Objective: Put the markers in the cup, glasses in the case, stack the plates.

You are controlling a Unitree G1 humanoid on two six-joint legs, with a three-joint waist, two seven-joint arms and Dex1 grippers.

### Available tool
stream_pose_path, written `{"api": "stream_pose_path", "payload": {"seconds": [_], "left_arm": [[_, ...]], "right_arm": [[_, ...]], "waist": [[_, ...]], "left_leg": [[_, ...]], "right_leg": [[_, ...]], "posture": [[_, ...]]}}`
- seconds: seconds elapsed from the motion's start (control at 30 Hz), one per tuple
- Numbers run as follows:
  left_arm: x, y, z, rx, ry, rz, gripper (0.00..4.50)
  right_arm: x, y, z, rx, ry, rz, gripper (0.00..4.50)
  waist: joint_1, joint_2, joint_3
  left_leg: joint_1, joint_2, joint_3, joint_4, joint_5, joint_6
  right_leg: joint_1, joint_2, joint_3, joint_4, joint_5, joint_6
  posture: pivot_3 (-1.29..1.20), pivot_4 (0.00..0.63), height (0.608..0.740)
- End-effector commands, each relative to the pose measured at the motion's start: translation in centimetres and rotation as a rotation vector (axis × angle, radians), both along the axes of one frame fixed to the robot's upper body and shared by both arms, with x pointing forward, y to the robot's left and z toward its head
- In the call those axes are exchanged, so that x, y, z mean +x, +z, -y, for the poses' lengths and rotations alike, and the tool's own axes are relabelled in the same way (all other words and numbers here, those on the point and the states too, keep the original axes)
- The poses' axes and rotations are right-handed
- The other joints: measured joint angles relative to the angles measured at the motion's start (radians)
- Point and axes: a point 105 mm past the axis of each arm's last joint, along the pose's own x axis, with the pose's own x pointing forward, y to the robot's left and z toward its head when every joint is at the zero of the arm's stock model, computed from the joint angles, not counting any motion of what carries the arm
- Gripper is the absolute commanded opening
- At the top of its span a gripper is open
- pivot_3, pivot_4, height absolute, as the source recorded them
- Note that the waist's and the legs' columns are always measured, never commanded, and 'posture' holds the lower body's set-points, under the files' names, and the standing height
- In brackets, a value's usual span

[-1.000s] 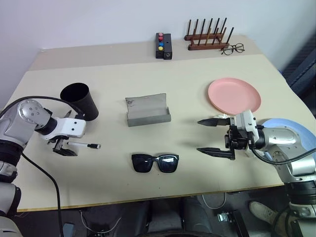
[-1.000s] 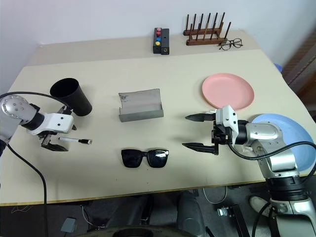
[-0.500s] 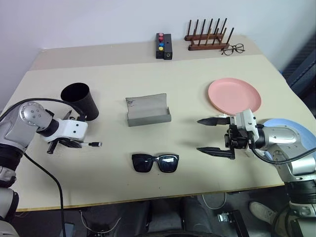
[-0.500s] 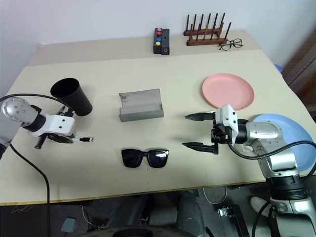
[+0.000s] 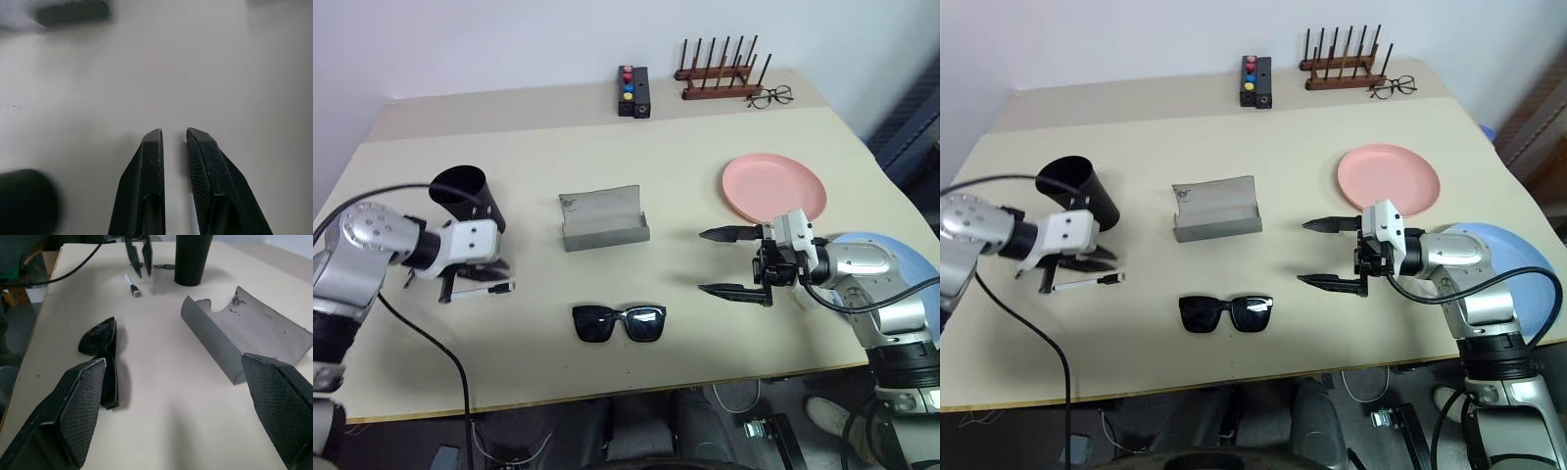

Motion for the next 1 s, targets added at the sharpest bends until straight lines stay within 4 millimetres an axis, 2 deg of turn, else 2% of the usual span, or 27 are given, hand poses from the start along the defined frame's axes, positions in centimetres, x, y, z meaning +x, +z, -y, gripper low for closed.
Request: {"api": "stream_pose_path", "payload": {"seconds": [0.03, 0.13, 0.63, 0.9, 1.0], "left_arm": [[0.2, 1.2, -1.9, 0.087, 0.041, 0.030, 0.75], [0.3, 1.0, -2.8, 0.132, 0.046, 0.024, 0.75], [1.0, -0.6, -4.1, 0.293, -0.047, -0.067, 0.75], [0.8, -1.8, -3.6, 0.324, -0.109, -0.103, 0.75], [0.9, -1.7, -3.1, 0.300, -0.110, -0.098, 0.75]], "right_arm": [[0.2, 1.1, -0.3, 0.009, 0.019, 0.055, 4.50], [0.1, 1.1, -0.4, 0.009, 0.024, 0.057, 4.50], [-0.4, 1.0, -0.3, 0.015, 0.005, 0.057, 4.50], [-0.7, 0.9, -0.4, 0.016, -0.001, 0.052, 4.50], [-0.7, 1.0, -0.3, 0.015, -0.001, 0.052, 4.50]], "waist": [[0.001, 0.000, 0.000], [0.004, 0.000, 0.000], [0.002, 0.000, 0.000], [0.003, 0.000, 0.000], [0.004, 0.000, 0.000]], "left_leg": [[0.000, 0.000, 0.000, 0.000, 0.000, 0.000], [0.000, 0.000, 0.000, 0.001, 0.000, 0.000], [0.000, 0.000, 0.000, 0.001, 0.000, 0.000], [0.000, 0.000, 0.000, 0.002, 0.000, 0.000], [0.000, 0.000, 0.000, 0.002, 0.000, 0.001]], "right_leg": [[0.000, 0.000, 0.000, 0.000, 0.000, 0.000], [0.001, 0.000, 0.000, 0.000, 0.000, 0.000], [0.001, 0.000, 0.000, 0.000, 0.000, 0.000], [0.001, 0.000, 0.000, 0.000, 0.000, 0.000], [0.001, 0.000, 0.000, 0.000, 0.000, 0.000]], "posture": [[0.00, 0.150, 0.740], [0.00, 0.150, 0.740], [0.00, 0.150, 0.740], [0.00, 0.150, 0.740], [0.00, 0.150, 0.740]]}}
